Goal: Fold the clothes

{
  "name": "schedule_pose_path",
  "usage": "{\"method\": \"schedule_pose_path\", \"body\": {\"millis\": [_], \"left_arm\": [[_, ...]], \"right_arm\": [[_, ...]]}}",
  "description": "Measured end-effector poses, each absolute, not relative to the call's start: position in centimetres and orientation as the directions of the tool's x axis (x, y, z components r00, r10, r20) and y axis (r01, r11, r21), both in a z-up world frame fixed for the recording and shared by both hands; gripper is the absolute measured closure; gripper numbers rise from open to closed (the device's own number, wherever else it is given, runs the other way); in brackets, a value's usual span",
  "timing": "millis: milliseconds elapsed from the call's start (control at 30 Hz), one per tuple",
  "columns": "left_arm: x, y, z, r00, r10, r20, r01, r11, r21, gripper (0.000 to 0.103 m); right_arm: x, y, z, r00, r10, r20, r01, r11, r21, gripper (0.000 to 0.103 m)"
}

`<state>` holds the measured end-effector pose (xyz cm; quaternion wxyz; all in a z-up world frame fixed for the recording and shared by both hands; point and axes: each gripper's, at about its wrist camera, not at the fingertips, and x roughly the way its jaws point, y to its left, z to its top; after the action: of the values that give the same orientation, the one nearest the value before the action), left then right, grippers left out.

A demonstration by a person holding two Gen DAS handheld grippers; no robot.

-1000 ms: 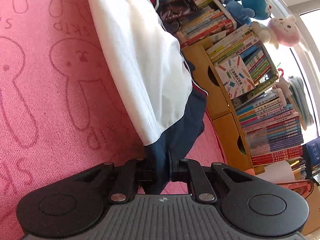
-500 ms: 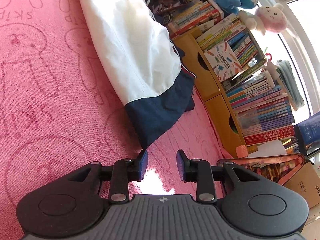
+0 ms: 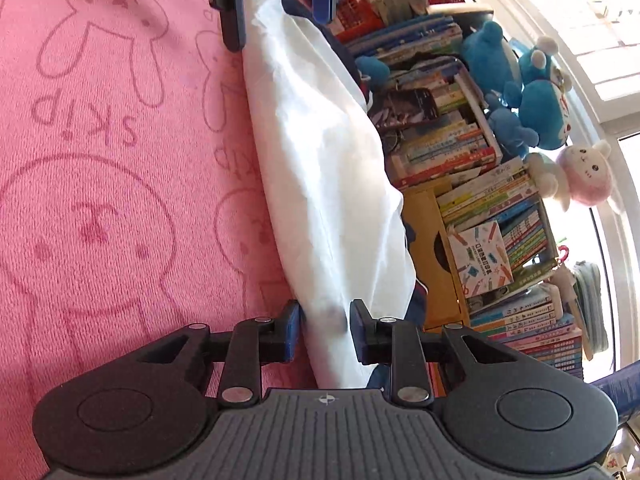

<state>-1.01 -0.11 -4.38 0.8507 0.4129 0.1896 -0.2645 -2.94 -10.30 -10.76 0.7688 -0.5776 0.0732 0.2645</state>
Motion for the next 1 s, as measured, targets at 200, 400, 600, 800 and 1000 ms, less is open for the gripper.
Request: {"method": "schedule_pose_path", "body": {"millis": [200, 400, 600, 800, 1000], "left_arm": [[1.3, -1.9, -6.2, 0.769, -0.312, -0.558, 0.635, 0.47, 0.613, 0.036], [3.2, -3.1, -7.1, 0.821, -0.234, -0.521, 0.569, 0.421, 0.706, 0.081], [3.4, -3.1, -6.6, 0.832, -0.217, -0.511, 0.551, 0.44, 0.709, 0.083], [4.1, -2.9, -6.8, 0.821, -0.163, -0.548, 0.555, 0.457, 0.695, 0.083], [5.9, 0.3, -6.2, 0.749, -0.159, -0.644, 0.591, 0.599, 0.54, 0.083]], "right_arm": [[-1.5, -7.7, -9.8, 0.822, 0.386, -0.418, -0.528, 0.243, -0.814, 0.088], [-0.4, -9.1, -7.5, 0.81, 0.407, -0.422, -0.561, 0.33, -0.759, 0.088], [-1.5, -7.6, -9.0, 0.815, 0.436, -0.381, -0.502, 0.204, -0.841, 0.087], [-0.2, -4.3, -10.8, 0.806, 0.444, -0.391, -0.484, 0.115, -0.868, 0.092], [3.2, -13.1, -12.4, 0.883, 0.185, -0.431, -0.457, 0.132, -0.88, 0.095]]}}
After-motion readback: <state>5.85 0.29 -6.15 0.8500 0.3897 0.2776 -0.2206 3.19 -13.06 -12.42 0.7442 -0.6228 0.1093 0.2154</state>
